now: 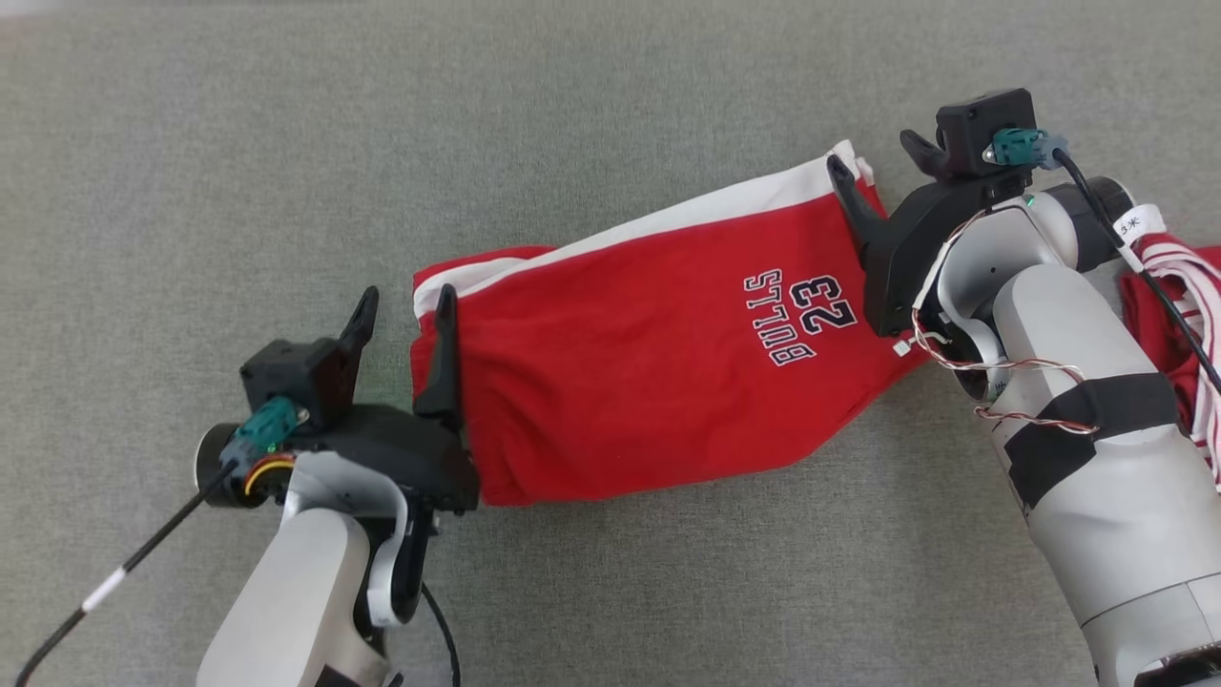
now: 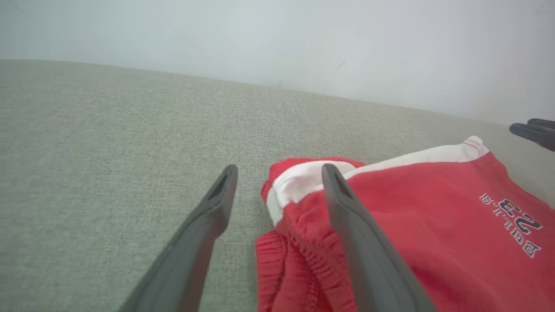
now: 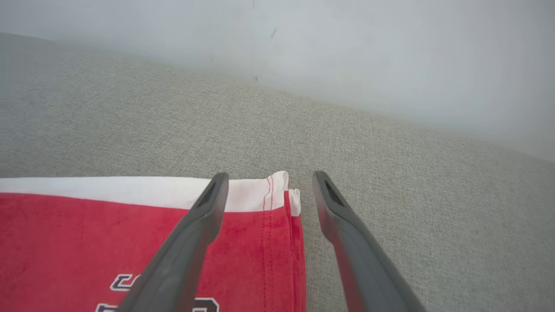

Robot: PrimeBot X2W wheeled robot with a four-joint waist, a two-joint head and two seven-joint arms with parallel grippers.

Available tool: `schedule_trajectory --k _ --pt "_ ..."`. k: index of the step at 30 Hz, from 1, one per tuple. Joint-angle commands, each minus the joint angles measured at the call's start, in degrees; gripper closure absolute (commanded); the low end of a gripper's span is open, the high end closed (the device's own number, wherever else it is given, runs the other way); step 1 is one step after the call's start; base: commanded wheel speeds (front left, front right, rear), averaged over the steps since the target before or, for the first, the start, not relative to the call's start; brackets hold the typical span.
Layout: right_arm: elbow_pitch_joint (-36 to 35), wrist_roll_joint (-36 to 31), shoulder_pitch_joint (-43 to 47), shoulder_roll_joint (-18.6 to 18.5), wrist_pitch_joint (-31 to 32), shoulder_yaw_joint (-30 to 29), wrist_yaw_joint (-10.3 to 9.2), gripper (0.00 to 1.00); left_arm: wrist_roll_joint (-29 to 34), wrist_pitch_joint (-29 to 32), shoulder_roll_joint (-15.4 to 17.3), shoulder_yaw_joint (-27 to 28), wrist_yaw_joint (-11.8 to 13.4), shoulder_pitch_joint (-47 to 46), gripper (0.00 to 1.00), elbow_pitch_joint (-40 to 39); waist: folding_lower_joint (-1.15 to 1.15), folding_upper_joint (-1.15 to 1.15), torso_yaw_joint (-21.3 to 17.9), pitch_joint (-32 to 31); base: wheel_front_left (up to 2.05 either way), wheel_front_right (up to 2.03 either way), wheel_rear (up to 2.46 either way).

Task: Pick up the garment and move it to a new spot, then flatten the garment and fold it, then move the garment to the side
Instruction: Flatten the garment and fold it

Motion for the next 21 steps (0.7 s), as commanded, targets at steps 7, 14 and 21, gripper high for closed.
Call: schedule_trajectory --k 7,14,21 --pt "-0.1 5.6 2.8 -1.9 2.6 1.2 -0.17 0.0 -0.9 -6.8 2.1 2.4 -0.2 7.4 0.0 -2.0 0.0 -0.01 -0.4 -5.1 0.0 0.0 0.0" --pt "-0.9 7.9 7.0 -4.4 5.7 -0.1 -0.17 0.0 0.7 -11.8 4.0 3.5 0.3 15.7 0.0 -5.7 0.0 -0.01 0.1 -8.1 0.0 0.0 0.0" --pt "1.3 8.9 9.5 -4.5 8.8 -5.9 -0.17 0.0 5.8 -13.1 5.1 6.6 -0.3 27.3 0.0 -11.9 0.0 -0.01 1.8 -8.7 0.0 0.0 0.0"
